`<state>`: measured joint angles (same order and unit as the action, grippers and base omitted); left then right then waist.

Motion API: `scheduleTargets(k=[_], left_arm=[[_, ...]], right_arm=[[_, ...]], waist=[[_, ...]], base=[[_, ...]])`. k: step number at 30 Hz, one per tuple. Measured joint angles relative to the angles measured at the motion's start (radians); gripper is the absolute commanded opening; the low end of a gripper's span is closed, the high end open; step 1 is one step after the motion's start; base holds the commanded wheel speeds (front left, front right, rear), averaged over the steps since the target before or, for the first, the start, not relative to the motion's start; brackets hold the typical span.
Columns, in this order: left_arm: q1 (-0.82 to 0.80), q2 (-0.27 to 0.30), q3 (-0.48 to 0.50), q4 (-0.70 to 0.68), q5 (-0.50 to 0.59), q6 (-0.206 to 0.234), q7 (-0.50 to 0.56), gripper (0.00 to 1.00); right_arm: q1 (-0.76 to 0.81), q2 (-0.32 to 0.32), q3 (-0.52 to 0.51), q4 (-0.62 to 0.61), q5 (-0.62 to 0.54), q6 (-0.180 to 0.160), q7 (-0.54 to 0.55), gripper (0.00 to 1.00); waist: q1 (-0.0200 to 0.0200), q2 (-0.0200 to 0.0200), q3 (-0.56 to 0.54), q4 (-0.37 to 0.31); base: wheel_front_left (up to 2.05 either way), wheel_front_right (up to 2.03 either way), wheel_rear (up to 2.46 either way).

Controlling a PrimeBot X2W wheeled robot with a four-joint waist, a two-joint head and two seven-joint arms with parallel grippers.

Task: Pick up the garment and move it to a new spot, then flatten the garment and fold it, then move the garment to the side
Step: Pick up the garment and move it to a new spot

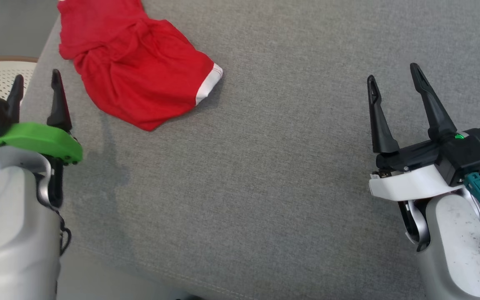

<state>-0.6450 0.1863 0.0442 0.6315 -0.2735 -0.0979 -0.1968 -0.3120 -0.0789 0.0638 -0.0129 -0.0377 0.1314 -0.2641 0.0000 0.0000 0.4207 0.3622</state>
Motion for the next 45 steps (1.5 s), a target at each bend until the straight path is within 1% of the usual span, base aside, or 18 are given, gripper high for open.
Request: scheduleTargets(k=[3, 8, 12, 14, 17, 21, 25, 26, 27, 28, 30, 37, 41, 45], left_arm=[[-0.112, 0.052, -0.005, 0.114, -0.028, -0.017, 0.069, 1.0], [-0.265, 0.106, -0.013, 0.269, -0.073, -0.027, 0.165, 1.0], [-0.356, 0.136, 0.022, 0.391, -0.134, -0.029, 0.233, 1.0], [-0.391, 0.158, 0.026, 0.442, -0.14, -0.029, 0.251, 1.0], [-0.428, 0.174, 0.037, 0.507, -0.157, -0.029, 0.272, 1.0], [-0.465, 0.202, 0.045, 0.566, -0.165, -0.026, 0.279, 1.0], [-0.478, 0.218, -0.004, 0.586, -0.135, -0.026, 0.266, 1.0], [-0.479, 0.219, -0.01, 0.59, -0.132, -0.026, 0.263, 0.27], [-0.481, 0.216, -0.01, 0.594, -0.136, -0.027, 0.256, 0.27], [-0.483, 0.212, -0.011, 0.597, -0.142, -0.027, 0.253, 0.0], [-0.485, 0.198, -0.022, 0.6, -0.145, -0.031, 0.229, 0.0], [-0.482, 0.198, -0.072, 0.59, -0.137, -0.031, 0.097, 0.0], [-0.48, 0.204, -0.115, 0.55, -0.138, -0.031, 0.016, 0.0], [-0.471, 0.212, -0.186, 0.466, -0.133, -0.031, -0.044, 0.0]], right_arm=[[-0.006, -0.003, -0.005, -0.024, -0.023, 0.0, 0.0, 1.0], [-0.009, 0.0, -0.009, -0.043, -0.045, 0.0, 0.0, 1.0], [-0.011, 0.008, 0.007, -0.052, -0.048, 0.0, 0.0, 1.0], [-0.011, 0.01, 0.012, -0.054, -0.053, 0.0, 0.0, 1.0], [-0.011, 0.014, 0.001, -0.068, -0.063, 0.0, 0.0, 1.0], [0.003, 0.02, -0.019, -0.086, -0.07, 0.0, -0.001, 1.0], [0.008, 0.025, -0.022, -0.097, -0.073, 0.0, -0.002, 1.0], [0.01, 0.025, -0.023, -0.098, -0.074, 0.0, -0.002, 1.0], [0.011, 0.026, -0.024, -0.098, -0.077, 0.0, -0.002, 1.0], [0.012, 0.026, -0.023, -0.098, -0.079, 0.0, -0.002, 1.0], [0.015, 0.026, -0.021, -0.095, -0.08, 0.0, -0.002, 1.0], [0.021, 0.026, -0.01, -0.062, -0.076, 0.0, -0.001, 1.0], [0.026, 0.027, -0.003, -0.045, -0.059, 0.0, -0.001, 1.0], [0.035, 0.028, 0.002, -0.026, -0.04, 0.0, 0.0, 1.0]], waist=[[0.0, 0.0, 0.051, -0.024], [0.0001, 0.0, 0.127, -0.063], [0.0001, 0.0, 0.178, -0.097], [0.0001, 0.0, 0.199, -0.115], [0.0001, 0.0, 0.224, -0.139], [0.0001, 0.0, 0.247, -0.162], [0.0, 0.0, 0.264, -0.174], [0.0001, 0.0, 0.265, -0.174], [0.0, 0.0, 0.264, -0.173], [0.0, 0.0, 0.263, -0.171], [0.0, 0.0, 0.259, -0.165], [0.0001, 0.0, 0.216, -0.153], [0.0001, 0.0, 0.177, -0.15], [0.0001, 0.0, 0.129, -0.148]], base=[[0.0, 0.0, 0.0], [0.0, 0.0, 0.0], [0.0, 0.0, 0.0], [0.0, 0.0, 0.0], [0.0, 0.0, 0.0], [0.0, 0.0, 0.0], [0.0, 0.0, 0.0], [0.0, 0.0, 0.0], [0.0, 0.0, 0.0], [0.0, 0.0, 0.0], [0.0, 0.0, 0.0], [0.0, 0.0, 0.0], [0.0, 0.0, 0.0], [0.0, 0.0, 0.0]])
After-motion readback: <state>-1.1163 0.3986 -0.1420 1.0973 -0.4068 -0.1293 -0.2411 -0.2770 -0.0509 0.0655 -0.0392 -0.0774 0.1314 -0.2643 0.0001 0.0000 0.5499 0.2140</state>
